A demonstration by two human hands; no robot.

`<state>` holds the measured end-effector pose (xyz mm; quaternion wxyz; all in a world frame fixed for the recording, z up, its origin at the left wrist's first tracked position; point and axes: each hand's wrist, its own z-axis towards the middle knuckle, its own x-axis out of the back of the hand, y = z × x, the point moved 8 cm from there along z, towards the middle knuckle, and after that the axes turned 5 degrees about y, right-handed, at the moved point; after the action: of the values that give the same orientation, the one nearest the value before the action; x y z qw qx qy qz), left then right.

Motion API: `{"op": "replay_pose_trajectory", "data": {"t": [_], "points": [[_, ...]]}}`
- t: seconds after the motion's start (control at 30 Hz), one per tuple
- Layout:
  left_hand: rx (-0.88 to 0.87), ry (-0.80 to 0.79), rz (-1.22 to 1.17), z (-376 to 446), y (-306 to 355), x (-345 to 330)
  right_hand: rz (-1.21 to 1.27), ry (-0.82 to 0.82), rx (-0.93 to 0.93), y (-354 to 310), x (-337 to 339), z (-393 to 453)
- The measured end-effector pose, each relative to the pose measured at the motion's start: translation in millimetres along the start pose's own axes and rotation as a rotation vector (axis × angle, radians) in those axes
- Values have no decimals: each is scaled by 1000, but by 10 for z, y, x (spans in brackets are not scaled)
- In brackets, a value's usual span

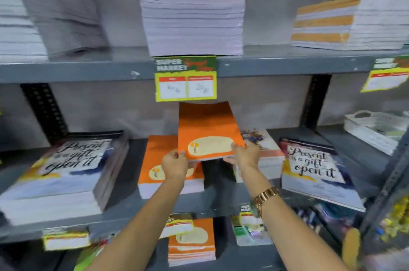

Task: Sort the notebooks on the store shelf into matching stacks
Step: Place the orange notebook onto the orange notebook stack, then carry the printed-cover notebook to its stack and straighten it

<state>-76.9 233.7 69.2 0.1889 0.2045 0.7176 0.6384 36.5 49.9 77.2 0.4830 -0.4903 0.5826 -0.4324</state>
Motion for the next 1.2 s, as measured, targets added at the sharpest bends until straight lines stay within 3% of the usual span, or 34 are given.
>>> {"op": "replay_pose_trajectory", "data": {"t": [0.2,0.33,0.47,0.57,0.63,0.7,0.87,1.0,1.2], "points": [[16,151,182,230,-180,700,-52,-87,-130,449,-575,-220],[62,151,271,427,-322,917,-204,-95,-138,699,-741,-270],[6,159,420,467,-315,1014,-565,-107,42,715,-777,-274],[-111,164,747,392,-125,1015,-783,-158,162,584,-773,-301],[-180,178,1016,307,10,978,-871,-80,266,435,-671,-299],[-299,183,1130,244,121,855,-851,30,379,256,-509,-294],[-600,46,1088,-27,181,240,-862,195,651,-97,-57,-247],[-665,-80,1002,-289,102,-298,-844,270,727,-228,447,-123],[-729,-270,956,-671,-60,-1052,-1167,390,830,-292,1185,108]]}}
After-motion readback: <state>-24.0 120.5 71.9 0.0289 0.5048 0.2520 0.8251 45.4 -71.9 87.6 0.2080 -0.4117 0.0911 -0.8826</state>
